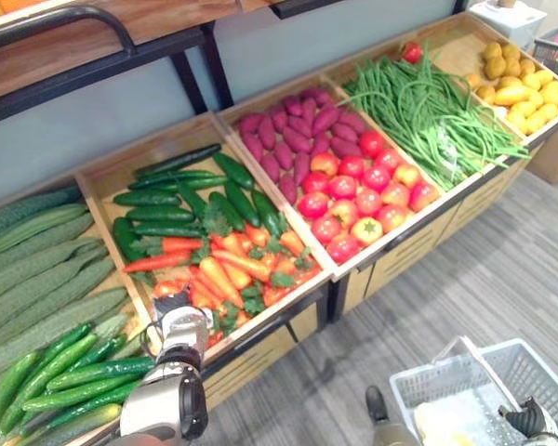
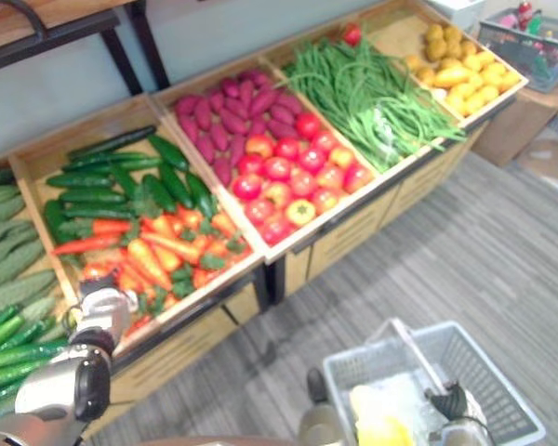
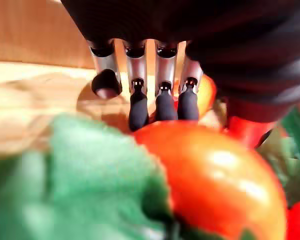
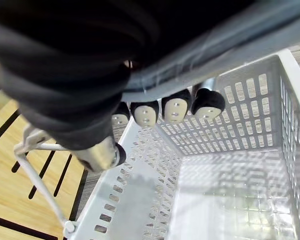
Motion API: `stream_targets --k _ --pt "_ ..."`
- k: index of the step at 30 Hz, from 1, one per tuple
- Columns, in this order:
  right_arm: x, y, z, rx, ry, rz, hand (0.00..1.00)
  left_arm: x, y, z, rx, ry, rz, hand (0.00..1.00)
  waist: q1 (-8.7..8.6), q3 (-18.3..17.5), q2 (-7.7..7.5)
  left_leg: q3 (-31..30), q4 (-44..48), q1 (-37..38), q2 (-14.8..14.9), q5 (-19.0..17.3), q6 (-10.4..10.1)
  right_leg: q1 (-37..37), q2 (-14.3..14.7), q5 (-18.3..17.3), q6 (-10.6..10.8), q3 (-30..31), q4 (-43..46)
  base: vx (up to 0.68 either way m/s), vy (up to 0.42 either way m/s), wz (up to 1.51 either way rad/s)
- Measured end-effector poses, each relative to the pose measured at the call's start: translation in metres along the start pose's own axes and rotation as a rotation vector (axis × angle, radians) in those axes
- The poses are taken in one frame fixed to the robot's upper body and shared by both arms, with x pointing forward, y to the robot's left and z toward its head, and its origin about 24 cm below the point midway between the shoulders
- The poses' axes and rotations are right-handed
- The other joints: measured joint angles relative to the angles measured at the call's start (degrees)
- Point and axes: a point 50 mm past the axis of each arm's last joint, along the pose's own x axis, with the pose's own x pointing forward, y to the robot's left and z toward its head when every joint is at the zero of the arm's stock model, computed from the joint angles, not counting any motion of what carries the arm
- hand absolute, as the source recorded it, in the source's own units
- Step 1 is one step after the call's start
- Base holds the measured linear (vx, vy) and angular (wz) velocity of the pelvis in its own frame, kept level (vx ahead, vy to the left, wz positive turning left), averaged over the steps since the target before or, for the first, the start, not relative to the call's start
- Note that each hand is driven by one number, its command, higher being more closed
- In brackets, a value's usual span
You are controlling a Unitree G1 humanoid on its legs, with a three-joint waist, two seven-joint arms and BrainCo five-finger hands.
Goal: Pick vegetable in the basket
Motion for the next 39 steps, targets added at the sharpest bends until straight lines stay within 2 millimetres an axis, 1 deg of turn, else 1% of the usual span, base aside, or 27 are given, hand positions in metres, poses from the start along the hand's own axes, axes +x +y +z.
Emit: stream_targets --k 2,8,14,15,18,20,24,26,27,29,31,33,34,37,39 --pt "0.001 0.0 0.004 0.006 -0.011 -0.002 1.0 -0.002 -0.003 -0.009 0.016 0.025 -0.014 1.0 0.07 0.42 -0.3 -0.07 0.02 0.0 0.0 0.0 0.0 0.11 -0.03 0.0 0.0 -0.13 0.01 0.0 -0.019 0.06" --pt "0.002 0.001 0.006 0.012 -0.022 -0.001 1.0 -0.007 -0.011 -0.014 0.087 0.005 -0.067 1.0 0.12 0.76 -0.57 -1.8 0.71 0.66 0.16 -0.01 0.0 2.11 -0.31 -0.16 -0.21 -1.58 0.01 -0.03 -0.023 0.13" --pt "0.0 0.004 0.005 0.018 -0.018 0.004 1.0 -0.01 -0.017 -0.014 0.116 -0.015 -0.083 1.0 0.08 0.82 -0.82 -3.24 0.69 0.69 0.37 -0.1 -0.08 2.89 -0.34 -0.49 -0.68 -2.85 0.08 -0.06 -0.023 0.11" --pt "0.0 0.006 0.006 0.022 -0.02 0.005 1.0 -0.01 -0.017 -0.014 0.118 -0.016 -0.082 1.0 0.34 0.8 -0.88 -3.44 0.7 0.64 0.39 -0.09 -0.08 2.9 -0.35 -0.5 -0.7 -2.99 0.19 -0.04 -0.02 0.06" --pt "0.0 0.009 0.008 0.031 -0.021 0.01 1.0 -0.011 -0.018 -0.011 0.12 -0.032 -0.079 1.0 0.36 0.68 -0.77 -4.54 0.7 0.42 0.48 -0.05 -0.05 3.05 -0.38 -0.41 -0.5 -3.83 0.68 -0.02 -0.019 0.13" --pt "-0.001 0.011 0.009 0.038 -0.021 0.014 1.0 -0.011 -0.018 -0.002 0.102 -0.065 -0.066 1.0 0.46 0.57 -0.99 -4.86 0.7 0.36 0.58 -0.02 -0.03 3.06 -0.33 -0.44 -0.54 -4.13 1.05 0.0 -0.016 0.12" --pt "0.0 0.012 0.011 0.041 -0.019 0.015 1.0 -0.012 -0.016 0.023 0.1 -0.181 -0.041 1.0 0.53 0.19 -1.72 -6.25 0.72 -0.21 0.57 0.19 0.02 3.36 -0.47 -0.42 -0.56 -5.65 1.25 0.01 -0.007 0.16" --pt "0.001 0.012 0.012 0.043 -0.022 0.012 1.0 -0.015 -0.014 0.047 0.097 -0.281 -0.018 1.0 1.01 0.12 -1.67 -6.72 0.81 -0.09 0.5 0.28 0.09 3.93 -0.63 -0.41 -0.57 -6.18 1.3 0.01 -0.003 0.11" --pt "0.001 0.012 0.012 0.044 -0.022 0.011 1.0 -0.016 -0.015 0.054 0.09 -0.308 -0.012 1.0 1.19 0.11 -1.66 -6.95 0.83 -0.13 0.46 0.33 0.15 3.95 -0.7 -0.41 -0.57 -6.31 1.39 -0.01 -0.004 0.17" --pt "0.002 0.012 0.013 0.045 -0.024 0.009 1.0 -0.024 -0.014 0.084 0.066 -0.426 0.013 1.0 1.97 0.09 -1.66 -7.96 0.8 -0.49 0.09 0.86 0.36 3.98 -1.21 -0.42 -0.58 -7.33 1.79 -0.03 -0.003 0.18" --pt "0.002 0.013 0.014 0.048 -0.026 0.01 1.0 -0.029 -0.015 0.097 0.072 -0.494 0.021 1.0 2.5 -0.08 -1.54 -8.48 0.8 -0.65 -0.22 1.0 0.54 4.05 -1.53 -0.42 -0.58 -7.65 1.94 -0.04 0.004 0.14" --pt "0.001 0.016 0.015 0.055 -0.024 0.015 1.0 -0.037 -0.015 0.11 0.084 -0.573 0.033 1.0 2.56 -0.74 -1.66 -9.67 0.67 -1.42 -0.73 1.63 0.87 4.02 -2.06 -0.42 -0.58 -8.6 1.99 -0.07 -0.001 0.25" --pt "0.001 0.017 0.016 0.059 -0.026 0.018 1.0 -0.039 -0.014 0.114 0.094 -0.604 0.045 1.0 2.91 -0.81 -1.77 -9.93 0.62 -1.42 -0.9 1.79 0.98 4.07 -2.25 -0.4 -0.59 -8.76 2.07 -0.08 -0.006 0.17" --pt "0.0 0.022 0.017 0.068 -0.024 0.026 1.0 -0.042 -0.013 0.119 0.114 -0.639 0.073 1.0 3.71 -1.06 -2.06 -10.55 0.48 -1.46 -1.2 2.24 1.23 4.24 -2.55 -0.32 -0.5 -8.91 2.11 -0.07 -0.008 0.08" --pt "-0.001 0.025 0.018 0.074 -0.024 0.033 1.0 -0.045 -0.01 0.122 0.119 -0.669 0.092 1.0 3.75 -1.36 -2.44 -10.85 -0.09 -1.56 -1.3 2.69 1.34 4.16 -2.61 -0.31 -0.46 -9.23 1.98 -0.06 -0.018 0.08"
